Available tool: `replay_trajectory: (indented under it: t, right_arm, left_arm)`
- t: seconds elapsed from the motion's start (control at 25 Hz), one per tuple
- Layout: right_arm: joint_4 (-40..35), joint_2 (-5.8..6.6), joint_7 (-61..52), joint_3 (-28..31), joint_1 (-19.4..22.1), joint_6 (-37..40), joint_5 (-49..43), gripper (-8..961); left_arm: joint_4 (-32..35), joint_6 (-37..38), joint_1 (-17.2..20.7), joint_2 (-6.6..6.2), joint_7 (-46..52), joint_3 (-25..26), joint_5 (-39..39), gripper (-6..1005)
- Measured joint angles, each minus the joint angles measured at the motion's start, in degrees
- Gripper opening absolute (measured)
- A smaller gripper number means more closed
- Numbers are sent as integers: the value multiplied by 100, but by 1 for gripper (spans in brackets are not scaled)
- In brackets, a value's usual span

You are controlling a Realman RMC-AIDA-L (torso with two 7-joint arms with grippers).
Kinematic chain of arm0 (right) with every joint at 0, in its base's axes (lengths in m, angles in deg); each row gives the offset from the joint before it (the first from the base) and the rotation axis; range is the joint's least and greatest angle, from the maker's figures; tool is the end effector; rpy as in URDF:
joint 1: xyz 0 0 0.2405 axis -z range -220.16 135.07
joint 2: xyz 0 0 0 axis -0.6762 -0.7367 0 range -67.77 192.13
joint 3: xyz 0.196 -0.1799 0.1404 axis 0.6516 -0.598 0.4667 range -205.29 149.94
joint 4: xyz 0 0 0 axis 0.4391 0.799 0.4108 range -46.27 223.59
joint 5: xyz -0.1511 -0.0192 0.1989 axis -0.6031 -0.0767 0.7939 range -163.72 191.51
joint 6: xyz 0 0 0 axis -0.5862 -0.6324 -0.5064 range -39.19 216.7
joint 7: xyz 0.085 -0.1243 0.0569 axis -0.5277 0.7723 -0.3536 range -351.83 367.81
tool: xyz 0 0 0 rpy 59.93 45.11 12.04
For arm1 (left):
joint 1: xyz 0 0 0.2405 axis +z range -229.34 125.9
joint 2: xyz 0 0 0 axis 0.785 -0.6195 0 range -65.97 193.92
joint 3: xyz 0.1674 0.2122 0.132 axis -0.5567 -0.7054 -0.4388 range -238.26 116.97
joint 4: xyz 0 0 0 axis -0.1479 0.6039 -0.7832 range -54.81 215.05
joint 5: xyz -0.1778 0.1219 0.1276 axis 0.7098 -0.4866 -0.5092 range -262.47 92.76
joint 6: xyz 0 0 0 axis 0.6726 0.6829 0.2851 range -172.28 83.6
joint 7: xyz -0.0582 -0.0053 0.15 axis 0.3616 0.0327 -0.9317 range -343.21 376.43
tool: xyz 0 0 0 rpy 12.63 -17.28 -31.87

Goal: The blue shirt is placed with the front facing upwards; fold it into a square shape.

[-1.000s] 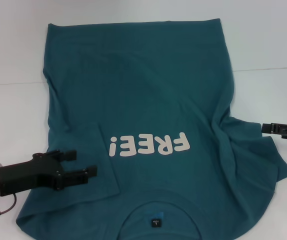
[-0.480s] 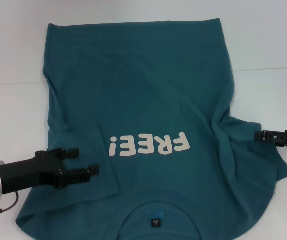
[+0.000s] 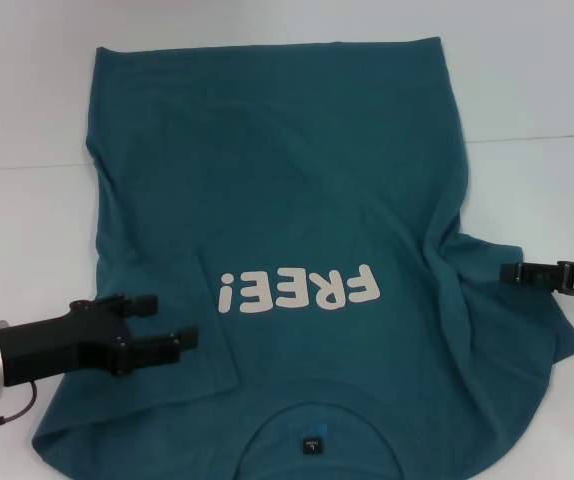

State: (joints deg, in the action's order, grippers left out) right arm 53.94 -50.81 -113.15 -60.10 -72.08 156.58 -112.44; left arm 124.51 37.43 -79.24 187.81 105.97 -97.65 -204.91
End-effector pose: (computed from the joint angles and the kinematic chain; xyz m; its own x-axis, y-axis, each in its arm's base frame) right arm 0.4167 0.4171 0.0255 0.2404 -0.7792 -0.5789 -0.9695 -0.1637 -0.1822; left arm -0.3304 0.3875 -0.0467 0.7150 0.4938 0.4949 0.6451 -0.7389 -0.1948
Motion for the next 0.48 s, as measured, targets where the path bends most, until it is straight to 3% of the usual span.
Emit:
replay_trajectory:
  t: [0.12,0.48]
  right_arm:
    - [1,-20,1,32,7,-107,18,775]
    - [11,-37,3,0,58,-192,14,579]
  left_arm:
    - [0,-4,6,0,6,0,0,886]
    - [0,0,23,-1,26,0,0,886]
